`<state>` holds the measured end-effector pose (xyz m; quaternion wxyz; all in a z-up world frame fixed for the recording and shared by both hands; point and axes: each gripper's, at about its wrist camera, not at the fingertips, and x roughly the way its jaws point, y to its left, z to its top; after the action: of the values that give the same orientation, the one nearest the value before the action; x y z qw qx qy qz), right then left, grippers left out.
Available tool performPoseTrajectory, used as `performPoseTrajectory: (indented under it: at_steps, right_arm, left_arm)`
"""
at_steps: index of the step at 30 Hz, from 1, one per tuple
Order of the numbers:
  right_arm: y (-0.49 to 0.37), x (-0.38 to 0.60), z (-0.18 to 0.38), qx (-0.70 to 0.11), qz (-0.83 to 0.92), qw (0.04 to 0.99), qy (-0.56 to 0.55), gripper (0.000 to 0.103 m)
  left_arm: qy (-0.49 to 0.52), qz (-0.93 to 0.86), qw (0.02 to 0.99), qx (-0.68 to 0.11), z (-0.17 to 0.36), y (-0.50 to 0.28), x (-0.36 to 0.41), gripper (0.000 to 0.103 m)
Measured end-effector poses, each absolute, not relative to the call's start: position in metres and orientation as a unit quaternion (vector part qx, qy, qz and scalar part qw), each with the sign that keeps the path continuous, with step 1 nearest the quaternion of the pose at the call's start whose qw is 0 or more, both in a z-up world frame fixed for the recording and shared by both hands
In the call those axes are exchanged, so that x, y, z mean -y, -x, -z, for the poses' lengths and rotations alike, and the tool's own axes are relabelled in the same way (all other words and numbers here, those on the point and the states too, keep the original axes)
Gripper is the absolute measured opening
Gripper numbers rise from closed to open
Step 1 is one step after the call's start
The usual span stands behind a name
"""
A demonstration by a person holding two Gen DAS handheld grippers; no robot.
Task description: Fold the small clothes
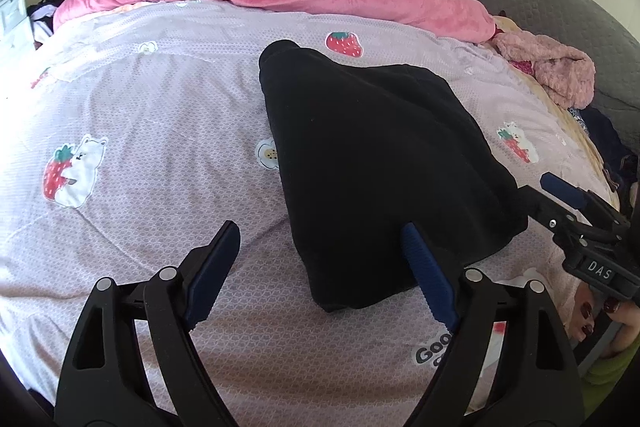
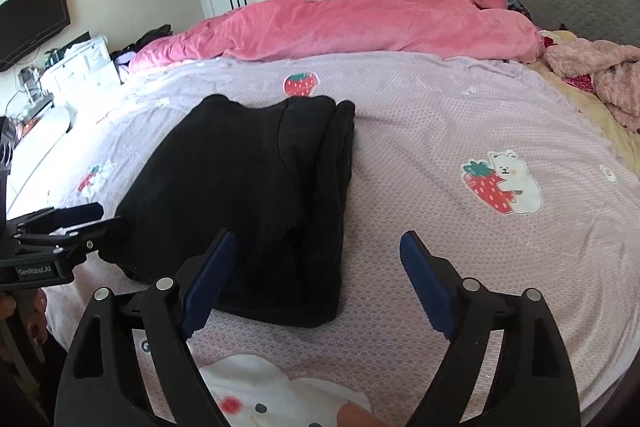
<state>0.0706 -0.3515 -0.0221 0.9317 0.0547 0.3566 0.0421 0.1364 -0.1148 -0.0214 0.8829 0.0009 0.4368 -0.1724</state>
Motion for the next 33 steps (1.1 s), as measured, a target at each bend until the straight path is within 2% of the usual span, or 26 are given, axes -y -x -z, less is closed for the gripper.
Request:
performPoseTrajectory:
  at_steps: [4, 7, 28, 33]
  right_arm:
    - [-0.066, 0.354, 0.014, -0.347, -0.036, 0.935, -0.060, 0.093]
    - [-0.060, 0.355, 0.006, -0.336, -0.034, 0.939, -0.063, 0.097]
    - [-0.011, 0.336, -0.022, -0.272, -0.035, 0.960, -0.064, 0.098]
    - [0.003, 0.324, -0.021, -0.260, -0.015, 0.965, -0.030, 0.098]
  left_arm:
    - [-0.001, 0.170, 0.885, -0.432, 0.016, -0.132, 0.111, 0.083]
    - [0.001, 0.165, 0.889, -0.426, 0.010, -0.128, 0.107, 0.094]
    - [-0.014, 0.127, 0.922, -0.364, -0.025, -0.067, 0.081, 0.094]
    - [-0.016, 0.131, 0.925, -0.356, -0.023, -0.052, 0.080, 0.094]
